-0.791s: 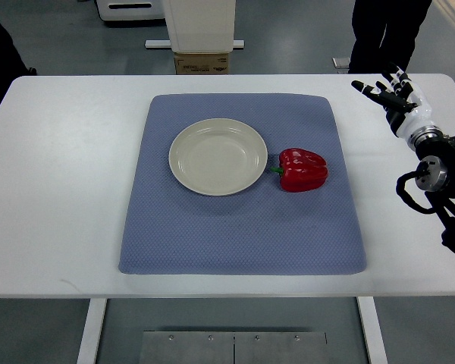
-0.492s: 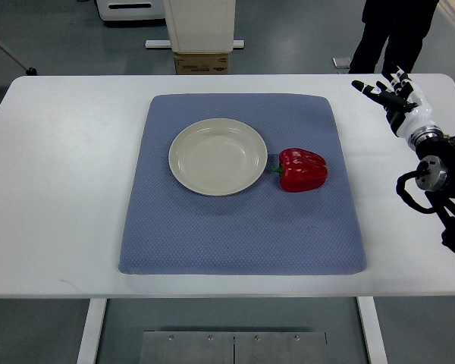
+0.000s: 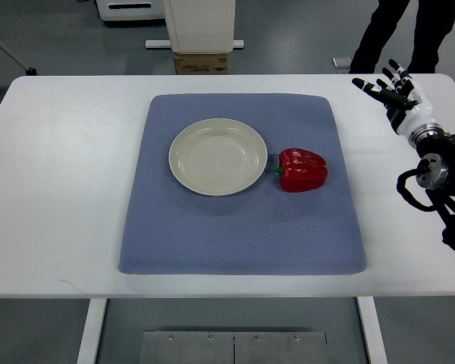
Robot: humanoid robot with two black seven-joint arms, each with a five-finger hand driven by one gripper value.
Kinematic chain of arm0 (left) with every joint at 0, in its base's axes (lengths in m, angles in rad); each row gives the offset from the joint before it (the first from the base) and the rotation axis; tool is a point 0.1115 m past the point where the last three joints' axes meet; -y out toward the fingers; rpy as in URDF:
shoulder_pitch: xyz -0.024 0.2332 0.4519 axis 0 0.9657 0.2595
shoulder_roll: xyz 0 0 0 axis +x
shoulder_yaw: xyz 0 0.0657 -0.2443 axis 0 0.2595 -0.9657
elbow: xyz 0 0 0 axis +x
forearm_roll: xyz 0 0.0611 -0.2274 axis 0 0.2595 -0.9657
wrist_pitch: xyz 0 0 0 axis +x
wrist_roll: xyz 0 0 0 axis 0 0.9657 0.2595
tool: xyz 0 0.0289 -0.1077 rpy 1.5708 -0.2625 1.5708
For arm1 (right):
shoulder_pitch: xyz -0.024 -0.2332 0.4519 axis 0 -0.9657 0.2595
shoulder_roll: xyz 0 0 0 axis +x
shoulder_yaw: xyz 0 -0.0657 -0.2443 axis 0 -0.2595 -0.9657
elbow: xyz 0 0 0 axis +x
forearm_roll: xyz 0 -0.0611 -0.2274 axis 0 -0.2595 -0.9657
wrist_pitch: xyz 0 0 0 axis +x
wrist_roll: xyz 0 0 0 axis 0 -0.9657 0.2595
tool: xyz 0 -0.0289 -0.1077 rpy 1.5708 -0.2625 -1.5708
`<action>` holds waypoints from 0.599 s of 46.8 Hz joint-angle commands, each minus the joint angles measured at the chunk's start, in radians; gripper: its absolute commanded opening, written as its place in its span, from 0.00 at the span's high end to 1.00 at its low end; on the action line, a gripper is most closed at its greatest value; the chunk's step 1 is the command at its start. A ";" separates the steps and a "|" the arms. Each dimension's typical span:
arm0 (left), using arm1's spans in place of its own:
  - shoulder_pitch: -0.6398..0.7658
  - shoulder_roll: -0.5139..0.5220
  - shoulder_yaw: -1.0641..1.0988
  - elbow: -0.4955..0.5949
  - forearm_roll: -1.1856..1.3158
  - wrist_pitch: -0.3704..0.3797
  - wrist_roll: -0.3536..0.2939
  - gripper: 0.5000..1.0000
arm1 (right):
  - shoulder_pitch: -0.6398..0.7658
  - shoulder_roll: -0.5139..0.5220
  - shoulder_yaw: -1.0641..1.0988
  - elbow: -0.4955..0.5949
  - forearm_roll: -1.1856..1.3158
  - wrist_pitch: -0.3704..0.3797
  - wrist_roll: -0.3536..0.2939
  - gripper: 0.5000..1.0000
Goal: Place red pepper on plate with right hand
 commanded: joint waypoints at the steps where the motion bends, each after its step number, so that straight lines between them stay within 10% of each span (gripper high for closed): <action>1: 0.000 0.000 0.000 0.000 0.000 0.000 -0.001 0.00 | 0.000 0.000 -0.001 0.000 0.000 0.002 0.001 0.00; 28: 0.000 0.000 0.000 0.000 0.000 0.001 0.000 0.00 | 0.006 0.000 0.000 -0.002 0.000 0.005 -0.004 0.00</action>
